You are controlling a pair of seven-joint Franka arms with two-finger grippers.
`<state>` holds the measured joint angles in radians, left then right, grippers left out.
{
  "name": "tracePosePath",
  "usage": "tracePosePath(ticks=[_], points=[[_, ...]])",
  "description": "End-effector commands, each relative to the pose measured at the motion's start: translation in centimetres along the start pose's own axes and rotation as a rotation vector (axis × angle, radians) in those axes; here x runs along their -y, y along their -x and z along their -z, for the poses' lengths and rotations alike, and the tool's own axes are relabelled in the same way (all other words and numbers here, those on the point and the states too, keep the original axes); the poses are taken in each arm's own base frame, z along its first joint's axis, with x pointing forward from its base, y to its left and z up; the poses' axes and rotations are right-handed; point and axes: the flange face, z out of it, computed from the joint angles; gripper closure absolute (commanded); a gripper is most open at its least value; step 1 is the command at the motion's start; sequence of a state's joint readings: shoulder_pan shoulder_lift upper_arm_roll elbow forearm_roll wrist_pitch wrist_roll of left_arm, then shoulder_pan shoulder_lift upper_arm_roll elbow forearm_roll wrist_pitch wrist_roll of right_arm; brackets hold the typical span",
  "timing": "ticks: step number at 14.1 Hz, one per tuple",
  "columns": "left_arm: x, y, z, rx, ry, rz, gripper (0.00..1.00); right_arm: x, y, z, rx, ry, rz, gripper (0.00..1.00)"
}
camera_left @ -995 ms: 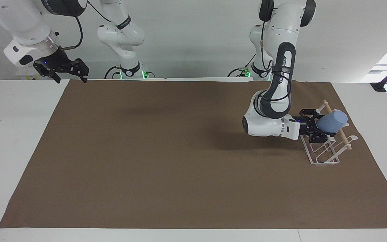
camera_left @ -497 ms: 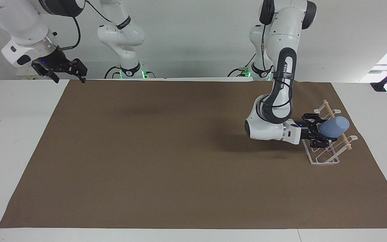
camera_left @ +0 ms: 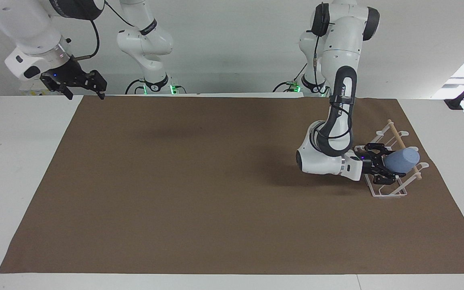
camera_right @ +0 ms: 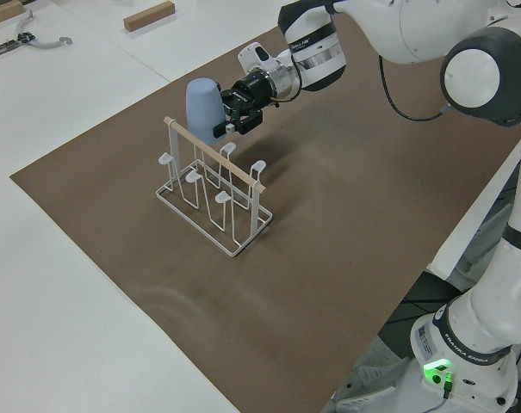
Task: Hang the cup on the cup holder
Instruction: 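Lower the cup with the left gripper onto a rack peg, then open the left gripper and withdraw it from the cup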
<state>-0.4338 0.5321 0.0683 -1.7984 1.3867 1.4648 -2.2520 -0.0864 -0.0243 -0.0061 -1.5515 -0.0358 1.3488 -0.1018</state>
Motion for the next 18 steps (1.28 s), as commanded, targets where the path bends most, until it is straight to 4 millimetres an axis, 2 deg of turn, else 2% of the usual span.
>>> tracePosePath(ticks=[1, 2, 3, 4, 9, 11, 12, 15, 18], points=[[-0.7, 0.1, -0.2, 0.013, 0.015, 0.012, 0.75, -0.2, 0.5, 0.0, 0.008, 0.003, -0.007, 0.01], [-0.6, 0.1, -0.2, 0.023, 0.007, 0.019, 0.54, -0.2, 0.5, 0.0, 0.008, 0.004, -0.006, 0.01], [-0.6, 0.1, -0.2, 0.027, 0.003, 0.035, 0.25, -0.1, 0.5, -0.1, 0.009, 0.003, -0.005, 0.01], [-1.0, -0.3, -0.8, 0.031, -0.008, 0.049, 0.01, -0.1, 0.5, 0.0, 0.008, 0.003, -0.006, 0.01], [-1.8, -1.6, -1.2, 0.052, 0.003, 0.079, 0.00, -0.1, 0.5, 0.0, 0.008, 0.003, -0.006, 0.01], [-1.8, -2.1, -2.3, 0.053, -0.012, 0.080, 0.00, -0.1, 0.5, 0.0, 0.008, 0.003, -0.006, 0.01], [-1.9, -2.6, -2.2, 0.057, -0.007, 0.083, 0.00, -0.1, 0.5, 0.0, 0.008, 0.003, -0.006, 0.01], [-1.3, -7.1, -1.5, 0.088, 0.000, 0.116, 0.00, -0.1, 0.5, 0.0, 0.008, 0.003, -0.006, 0.01], [-0.7, -9.4, -1.3, 0.119, -0.015, 0.090, 0.01, -0.1, 0.5, 0.0, 0.008, 0.003, -0.006, 0.01]])
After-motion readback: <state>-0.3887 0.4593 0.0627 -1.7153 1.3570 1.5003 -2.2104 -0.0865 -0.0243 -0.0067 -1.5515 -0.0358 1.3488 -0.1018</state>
